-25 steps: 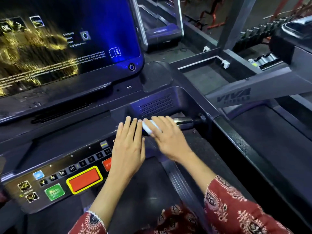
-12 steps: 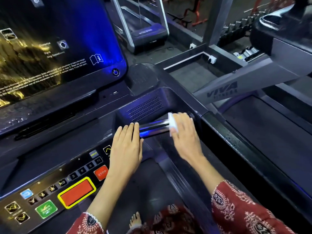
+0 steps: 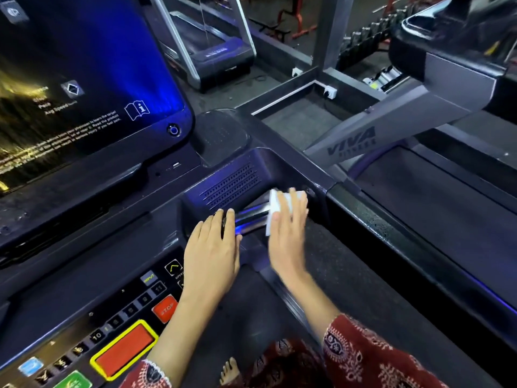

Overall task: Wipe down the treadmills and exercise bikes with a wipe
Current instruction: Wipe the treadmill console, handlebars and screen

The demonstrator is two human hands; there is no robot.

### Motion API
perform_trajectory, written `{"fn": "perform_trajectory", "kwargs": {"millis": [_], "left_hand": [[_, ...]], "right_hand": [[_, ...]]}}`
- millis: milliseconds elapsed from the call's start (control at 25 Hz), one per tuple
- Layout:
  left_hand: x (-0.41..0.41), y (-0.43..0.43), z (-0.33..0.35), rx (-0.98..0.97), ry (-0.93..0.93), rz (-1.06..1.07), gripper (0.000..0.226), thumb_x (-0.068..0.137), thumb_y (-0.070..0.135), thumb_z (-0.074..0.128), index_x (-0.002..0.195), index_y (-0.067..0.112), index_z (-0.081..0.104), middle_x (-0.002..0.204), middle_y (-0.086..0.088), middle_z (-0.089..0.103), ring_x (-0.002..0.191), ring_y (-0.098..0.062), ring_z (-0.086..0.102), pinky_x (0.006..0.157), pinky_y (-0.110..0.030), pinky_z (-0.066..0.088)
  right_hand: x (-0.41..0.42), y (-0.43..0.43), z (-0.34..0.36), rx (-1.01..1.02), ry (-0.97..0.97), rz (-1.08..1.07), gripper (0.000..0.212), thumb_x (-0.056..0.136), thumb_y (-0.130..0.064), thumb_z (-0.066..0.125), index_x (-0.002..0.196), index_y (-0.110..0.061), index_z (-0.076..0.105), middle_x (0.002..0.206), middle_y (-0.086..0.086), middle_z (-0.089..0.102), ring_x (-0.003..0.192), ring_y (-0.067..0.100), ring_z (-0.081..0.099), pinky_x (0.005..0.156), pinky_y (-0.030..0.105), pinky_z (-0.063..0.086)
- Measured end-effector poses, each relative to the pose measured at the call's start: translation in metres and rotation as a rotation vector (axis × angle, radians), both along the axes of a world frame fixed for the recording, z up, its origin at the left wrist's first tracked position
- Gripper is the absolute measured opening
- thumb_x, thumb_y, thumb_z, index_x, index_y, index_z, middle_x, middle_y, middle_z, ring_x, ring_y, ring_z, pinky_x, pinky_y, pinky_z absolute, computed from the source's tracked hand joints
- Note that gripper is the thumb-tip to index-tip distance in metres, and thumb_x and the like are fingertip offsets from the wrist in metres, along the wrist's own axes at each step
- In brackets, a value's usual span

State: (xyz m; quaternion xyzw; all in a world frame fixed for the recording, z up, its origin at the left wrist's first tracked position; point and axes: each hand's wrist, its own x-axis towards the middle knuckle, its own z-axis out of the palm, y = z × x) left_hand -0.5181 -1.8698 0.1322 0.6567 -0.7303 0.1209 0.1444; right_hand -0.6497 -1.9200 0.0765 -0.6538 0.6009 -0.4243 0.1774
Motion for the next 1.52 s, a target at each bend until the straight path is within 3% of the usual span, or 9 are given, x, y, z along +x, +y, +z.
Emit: {"fn": "perform_trajectory", "kwargs": {"millis": [160, 280, 360, 480, 720, 960, 1240, 1400, 1520], "left_hand": [[0.005, -0.001, -0.002, -0.007, -0.016, -0.042, 0.047, 0.09, 0.024, 0.041, 0.122, -0.006, 0.058, 0.116, -0.025, 0.062, 0.099, -0.039, 0.062, 0.083, -0.046, 0.052], [0.007, 0.0, -0.003, -0.016, -0.045, -0.058, 0.045, 0.091, 0.022, 0.042, 0.123, -0.007, 0.056, 0.118, -0.026, 0.06, 0.1, -0.039, 0.062, 0.085, -0.046, 0.052], [0.008, 0.001, -0.005, -0.033, -0.067, -0.065, 0.044, 0.088, 0.018, 0.05, 0.124, -0.007, 0.056, 0.119, -0.027, 0.06, 0.1, -0.04, 0.062, 0.086, -0.046, 0.051], [0.011, 0.002, -0.006, -0.039, -0.1, -0.096, 0.054, 0.073, 0.005, 0.072, 0.123, -0.009, 0.056, 0.119, -0.03, 0.059, 0.099, -0.043, 0.062, 0.086, -0.048, 0.051], [0.015, 0.006, 0.001, -0.015, -0.132, -0.154, 0.072, 0.05, -0.001, 0.081, 0.118, -0.011, 0.059, 0.116, -0.031, 0.061, 0.097, -0.044, 0.064, 0.085, -0.048, 0.051], [0.034, 0.024, 0.011, -0.041, -0.098, -0.197, 0.056, 0.061, -0.002, 0.07, 0.115, -0.011, 0.061, 0.118, -0.027, 0.061, 0.108, -0.043, 0.06, 0.102, -0.047, 0.034], [0.058, 0.048, 0.021, -0.081, 0.088, -0.109, 0.042, 0.092, 0.016, 0.04, 0.119, -0.01, 0.059, 0.129, -0.027, 0.055, 0.117, -0.043, 0.054, 0.105, -0.045, 0.031], [0.064, 0.056, 0.021, -0.095, 0.128, -0.125, 0.044, 0.091, 0.013, 0.038, 0.122, -0.01, 0.058, 0.13, -0.028, 0.054, 0.116, -0.044, 0.055, 0.103, -0.046, 0.032], [0.067, 0.059, 0.02, -0.109, 0.174, -0.129, 0.044, 0.09, 0.012, 0.037, 0.121, -0.011, 0.058, 0.128, -0.028, 0.055, 0.116, -0.042, 0.056, 0.103, -0.044, 0.032]], "right_hand": [[-0.01, -0.01, -0.003, -0.223, 0.122, 0.219, 0.051, 0.105, -0.036, 0.016, 0.136, -0.009, 0.047, 0.134, 0.019, 0.049, 0.128, 0.037, 0.038, 0.113, 0.045, 0.023], [0.001, -0.013, -0.007, 0.037, -0.308, -0.095, 0.064, 0.101, -0.051, 0.014, 0.141, -0.009, 0.042, 0.155, 0.01, 0.024, 0.146, 0.025, 0.01, 0.119, 0.035, 0.009], [0.028, 0.012, -0.006, 0.051, -0.348, -0.024, 0.06, 0.102, -0.049, 0.018, 0.146, -0.012, 0.033, 0.159, 0.005, 0.006, 0.148, 0.021, -0.006, 0.119, 0.026, 0.002], [0.028, 0.018, -0.015, -0.037, -0.301, 0.083, 0.057, 0.103, -0.046, 0.019, 0.15, -0.014, 0.024, 0.159, 0.005, 0.0, 0.147, 0.016, -0.01, 0.118, 0.023, 0.0], [0.059, 0.016, 0.003, 0.217, -0.761, -0.139, 0.067, 0.096, -0.043, 0.023, 0.144, -0.015, -0.014, 0.154, -0.002, -0.023, 0.14, -0.003, -0.012, 0.119, 0.024, 0.0], [0.043, -0.017, 0.033, 0.377, -1.273, -0.323, 0.057, 0.106, -0.027, 0.023, 0.153, -0.02, -0.01, 0.156, -0.004, 0.013, 0.128, 0.001, 0.025, 0.104, 0.016, 0.014], [0.099, 0.064, 0.037, 0.547, -0.965, 0.09, 0.068, 0.103, -0.023, 0.034, 0.143, -0.031, -0.02, 0.146, -0.002, 0.015, 0.126, 0.003, 0.021, 0.12, 0.033, 0.012], [0.092, 0.096, 0.039, 0.596, -0.804, 0.4, 0.065, 0.105, -0.01, 0.032, 0.14, -0.031, -0.019, 0.143, -0.031, 0.003, 0.121, -0.032, 0.013, 0.106, 0.001, 0.011], [0.086, 0.126, 0.042, 0.46, -0.549, 0.484, 0.052, 0.104, -0.02, 0.031, 0.141, -0.035, -0.003, 0.151, -0.021, -0.012, 0.136, -0.016, -0.014, 0.113, 0.01, -0.003]]}}
